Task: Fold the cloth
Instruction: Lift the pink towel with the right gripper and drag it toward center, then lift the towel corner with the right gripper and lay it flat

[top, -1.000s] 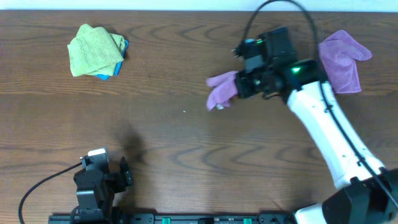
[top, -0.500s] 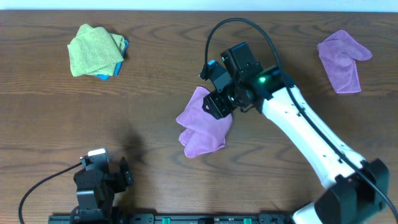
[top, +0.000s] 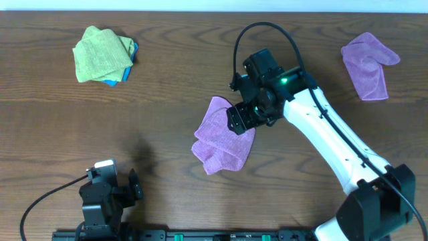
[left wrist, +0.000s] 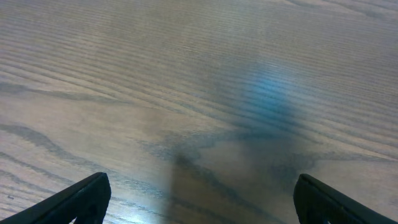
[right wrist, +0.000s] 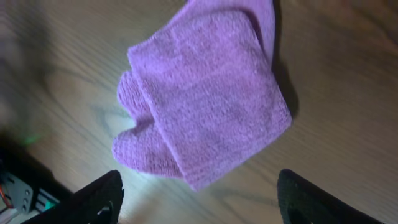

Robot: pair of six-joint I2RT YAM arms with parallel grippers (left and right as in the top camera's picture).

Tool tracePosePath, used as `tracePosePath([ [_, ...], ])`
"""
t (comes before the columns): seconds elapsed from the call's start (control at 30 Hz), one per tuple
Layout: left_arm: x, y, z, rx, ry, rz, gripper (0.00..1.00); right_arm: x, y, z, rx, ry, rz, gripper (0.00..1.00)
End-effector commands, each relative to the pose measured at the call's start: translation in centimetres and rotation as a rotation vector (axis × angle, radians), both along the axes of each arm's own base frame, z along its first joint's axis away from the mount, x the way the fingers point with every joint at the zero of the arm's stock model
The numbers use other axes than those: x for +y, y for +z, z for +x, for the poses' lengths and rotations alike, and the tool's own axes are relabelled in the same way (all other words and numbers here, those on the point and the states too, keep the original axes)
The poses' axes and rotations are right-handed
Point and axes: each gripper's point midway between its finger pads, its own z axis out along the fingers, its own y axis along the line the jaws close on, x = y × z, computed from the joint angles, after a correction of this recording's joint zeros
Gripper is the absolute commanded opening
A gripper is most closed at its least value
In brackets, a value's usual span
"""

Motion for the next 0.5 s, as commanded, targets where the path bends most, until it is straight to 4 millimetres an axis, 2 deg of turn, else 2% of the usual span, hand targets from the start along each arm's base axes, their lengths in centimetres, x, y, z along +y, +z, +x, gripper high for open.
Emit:
tracePosePath([
  [0.0, 0.2, -0.4, -0.3, 0.015, 0.012, 0.004, 0.95, 1.4, -0.6, -0.5, 0.0, 0.087, 0.036, 0.79],
  [0.27, 0.2, -0.4, -0.3, 0.015, 0.012, 0.004, 0.95, 4.1, -6.5, -1.1, 0.05, 0.306, -0.02, 0.8],
  [0.37, 0.2, -0.4, -0.3, 0.015, 0.012, 0.004, 0.95, 4.7, -7.8, -0.9, 0.049, 0.339, -0.023, 0.8],
  [0.47, 0.2, -0.4, -0.3, 0.015, 0.012, 0.004, 0.95, 5.3, -8.2, -0.6, 0.033, 0.348, -0.017, 0.8],
])
